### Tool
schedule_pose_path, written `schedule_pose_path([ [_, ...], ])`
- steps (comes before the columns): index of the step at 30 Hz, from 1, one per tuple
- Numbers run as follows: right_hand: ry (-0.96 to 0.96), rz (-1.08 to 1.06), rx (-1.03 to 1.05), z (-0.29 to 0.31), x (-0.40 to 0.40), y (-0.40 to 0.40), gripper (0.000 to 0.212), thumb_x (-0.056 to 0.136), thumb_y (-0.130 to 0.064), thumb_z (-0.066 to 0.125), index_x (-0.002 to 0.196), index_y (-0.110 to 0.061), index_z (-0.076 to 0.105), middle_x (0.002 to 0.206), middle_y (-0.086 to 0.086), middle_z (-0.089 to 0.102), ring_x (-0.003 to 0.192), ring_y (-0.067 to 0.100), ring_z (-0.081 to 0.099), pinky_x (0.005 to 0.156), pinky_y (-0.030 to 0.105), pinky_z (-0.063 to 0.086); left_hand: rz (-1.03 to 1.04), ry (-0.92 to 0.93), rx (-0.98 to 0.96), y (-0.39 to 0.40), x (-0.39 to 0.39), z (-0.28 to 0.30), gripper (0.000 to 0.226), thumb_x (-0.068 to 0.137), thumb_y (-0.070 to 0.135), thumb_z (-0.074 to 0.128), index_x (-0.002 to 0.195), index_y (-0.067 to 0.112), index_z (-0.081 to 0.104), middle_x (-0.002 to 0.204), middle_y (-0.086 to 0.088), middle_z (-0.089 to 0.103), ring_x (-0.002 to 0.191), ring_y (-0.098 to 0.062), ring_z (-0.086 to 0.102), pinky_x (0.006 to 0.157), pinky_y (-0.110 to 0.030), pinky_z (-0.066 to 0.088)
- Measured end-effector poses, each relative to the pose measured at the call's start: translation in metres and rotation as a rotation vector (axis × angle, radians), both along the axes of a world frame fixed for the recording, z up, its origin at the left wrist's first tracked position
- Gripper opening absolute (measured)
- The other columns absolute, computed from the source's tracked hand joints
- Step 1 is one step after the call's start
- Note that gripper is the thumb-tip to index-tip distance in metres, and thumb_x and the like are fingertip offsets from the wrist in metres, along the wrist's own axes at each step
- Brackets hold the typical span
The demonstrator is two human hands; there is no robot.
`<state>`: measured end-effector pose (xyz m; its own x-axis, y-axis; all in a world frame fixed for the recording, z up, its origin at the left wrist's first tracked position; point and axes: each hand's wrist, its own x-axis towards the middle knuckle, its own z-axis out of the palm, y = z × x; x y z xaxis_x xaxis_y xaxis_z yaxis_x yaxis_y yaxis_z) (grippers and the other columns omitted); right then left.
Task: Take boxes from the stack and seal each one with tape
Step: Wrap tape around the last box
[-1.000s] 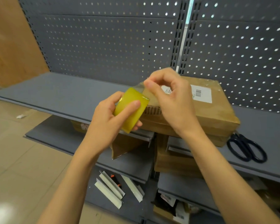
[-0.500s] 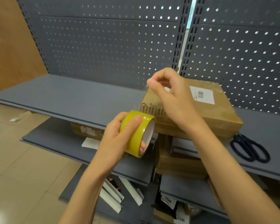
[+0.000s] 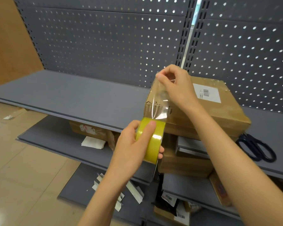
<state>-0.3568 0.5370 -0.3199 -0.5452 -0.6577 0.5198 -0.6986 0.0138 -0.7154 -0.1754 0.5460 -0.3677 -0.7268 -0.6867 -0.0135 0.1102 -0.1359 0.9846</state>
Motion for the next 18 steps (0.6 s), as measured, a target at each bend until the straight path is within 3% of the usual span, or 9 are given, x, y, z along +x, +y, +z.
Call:
schedule_pose_path([
  [2, -0.004, -0.004, 0.020, -0.004, -0.003, -0.006, 0.010, 0.092, -0.020, 0.058, 0.084, -0.016, 0.061, 0.079, -0.015, 0.058, 0.074, -0.002, 0.052, 0.067, 0.013, 0.039, 0.022, 0.003, 0.009, -0.002, -0.001, 0.000, 0.021, 0.093, 0.031, 0.055, 0.095, 0.010, 0.055, 0.058, -0.009, 0.063, 0.052, -0.025, 0.062, 0.057, -0.035, 0.051],
  [7, 0.006, -0.040, 0.079, -0.008, -0.007, -0.017, 0.010, 0.091, -0.025, 0.058, 0.081, -0.023, 0.058, 0.082, -0.015, 0.059, 0.084, 0.009, 0.056, 0.081, 0.037, 0.047, 0.055, -0.002, 0.062, -0.008, -0.004, 0.001, 0.023, 0.093, 0.032, 0.055, 0.096, 0.009, 0.056, 0.056, -0.007, 0.062, 0.048, -0.022, 0.060, 0.054, -0.032, 0.050],
  [13, 0.017, -0.060, 0.160, -0.011, -0.011, -0.020, 0.013, 0.092, -0.027, 0.057, 0.079, -0.025, 0.056, 0.085, -0.014, 0.058, 0.088, 0.012, 0.056, 0.085, 0.043, 0.048, 0.041, -0.003, 0.079, -0.013, -0.008, 0.003, 0.024, 0.093, 0.033, 0.055, 0.096, 0.009, 0.055, 0.055, -0.006, 0.062, 0.050, -0.023, 0.060, 0.060, -0.038, 0.052],
  [18, 0.077, -0.059, 0.276, -0.013, -0.012, -0.023, 0.013, 0.093, -0.028, 0.057, 0.082, -0.021, 0.057, 0.086, -0.006, 0.060, 0.089, 0.017, 0.057, 0.085, 0.044, 0.048, 0.018, -0.023, 0.112, -0.014, -0.006, 0.001, 0.027, 0.094, 0.033, 0.054, 0.097, 0.006, 0.053, 0.054, -0.009, 0.061, 0.048, -0.023, 0.058, 0.052, -0.032, 0.050],
])
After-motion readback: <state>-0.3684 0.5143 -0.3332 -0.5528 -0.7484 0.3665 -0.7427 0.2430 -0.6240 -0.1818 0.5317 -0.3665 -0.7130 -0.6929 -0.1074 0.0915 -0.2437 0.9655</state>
